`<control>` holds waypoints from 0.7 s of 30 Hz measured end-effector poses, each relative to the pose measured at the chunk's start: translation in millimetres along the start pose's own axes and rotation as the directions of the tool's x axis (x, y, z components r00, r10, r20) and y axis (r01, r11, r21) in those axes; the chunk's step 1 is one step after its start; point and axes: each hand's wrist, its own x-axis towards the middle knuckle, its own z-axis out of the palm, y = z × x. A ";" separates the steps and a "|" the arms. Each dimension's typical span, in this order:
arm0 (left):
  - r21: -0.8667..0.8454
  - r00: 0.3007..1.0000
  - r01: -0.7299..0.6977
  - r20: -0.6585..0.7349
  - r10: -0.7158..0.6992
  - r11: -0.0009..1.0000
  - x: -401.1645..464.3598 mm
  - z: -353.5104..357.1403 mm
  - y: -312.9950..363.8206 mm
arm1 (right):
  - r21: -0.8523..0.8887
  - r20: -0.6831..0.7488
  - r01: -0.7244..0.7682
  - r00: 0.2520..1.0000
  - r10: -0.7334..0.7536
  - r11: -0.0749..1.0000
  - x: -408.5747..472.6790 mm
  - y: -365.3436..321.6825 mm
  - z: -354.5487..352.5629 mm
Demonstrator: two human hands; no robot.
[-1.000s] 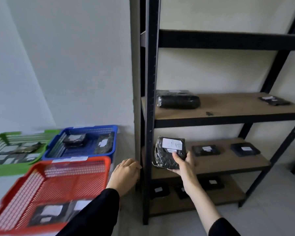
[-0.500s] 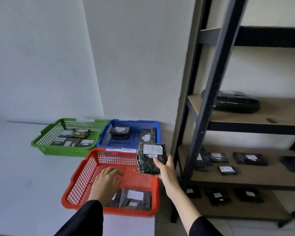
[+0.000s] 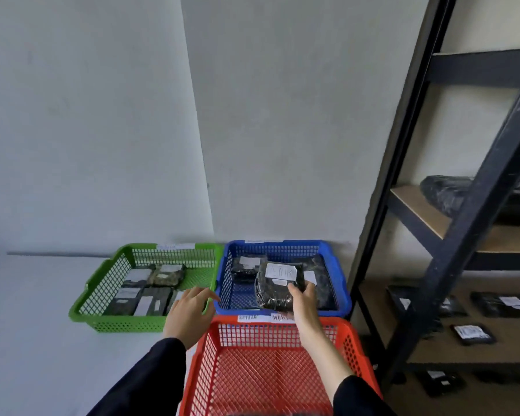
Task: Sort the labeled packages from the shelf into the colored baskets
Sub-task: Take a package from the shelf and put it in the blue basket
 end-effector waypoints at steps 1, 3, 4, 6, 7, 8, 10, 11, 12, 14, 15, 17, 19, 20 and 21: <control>0.000 1.000 -0.012 0.002 0.012 1.000 8.0 -0.8 -5.5 | -0.013 -0.028 -0.014 1.000 0.014 1.000 5.8 -0.3 3.8; -0.017 1.000 -0.012 0.002 0.012 1.000 21.3 -0.6 -12.6 | -0.071 -0.077 -0.029 0.997 0.024 0.997 17.6 0.0 10.4; -0.027 1.000 -0.011 0.007 0.012 1.000 26.0 0.5 -14.4 | -0.114 -0.095 -0.026 0.995 0.015 0.993 22.8 0.0 13.1; -0.021 0.998 -0.014 0.053 0.016 1.000 33.1 5.9 -20.2 | -0.194 -0.106 -0.029 0.994 0.008 0.981 33.5 4.5 19.8; -0.010 0.996 -0.021 0.088 0.022 1.000 35.9 9.0 -22.5 | -0.222 -0.088 -0.033 0.996 0.013 0.975 37.0 6.3 23.2; 0.003 0.992 -0.027 0.124 0.026 1.000 39.1 12.3 -25.6 | -0.242 -0.060 -0.037 0.998 0.023 0.970 39.7 8.1 27.9; 0.010 0.985 -0.030 0.170 0.028 0.999 45.8 18.5 -29.8 | -0.276 -0.020 -0.044 0.999 0.040 0.960 45.6 12.5 36.9; 0.005 0.982 -0.032 0.185 0.031 0.999 49.7 22.1 -31.2 | -0.301 -0.008 -0.050 0.999 0.050 0.952 49.2 15.0 41.2; 0.003 0.980 -0.042 0.197 0.041 0.999 53.5 25.9 -31.5 | -0.324 0.007 -0.061 0.998 0.067 0.944 53.0 17.4 45.2; 0.005 0.974 -0.063 0.217 0.060 0.998 59.9 35.0 -32.2 | -0.377 0.026 -0.083 0.995 0.100 0.923 63.0 23.4 52.4; 0.003 0.972 -0.061 0.229 0.059 0.998 62.0 40.2 -32.6 | -0.405 0.034 -0.100 0.992 0.125 0.909 67.3 26.1 54.9; -0.005 0.965 -0.047 0.257 0.047 0.999 65.1 50.9 -33.0 | -0.455 0.045 -0.142 0.982 0.181 0.879 75.2 31.6 59.1; 0.022 0.957 -0.041 0.289 0.033 0.999 67.6 63.0 -34.2 | -0.483 0.038 -0.180 0.973 0.226 0.857 85.0 38.1 61.7; 0.030 0.955 -0.040 0.295 0.030 0.999 68.1 67.1 -34.4 | -0.492 0.028 -0.204 0.968 0.249 0.846 90.3 40.7 63.5; 0.045 0.956 -0.041 0.293 0.027 0.998 67.4 73.6 -35.9 | -0.492 0.016 -0.237 0.959 0.281 0.838 97.0 45.1 64.6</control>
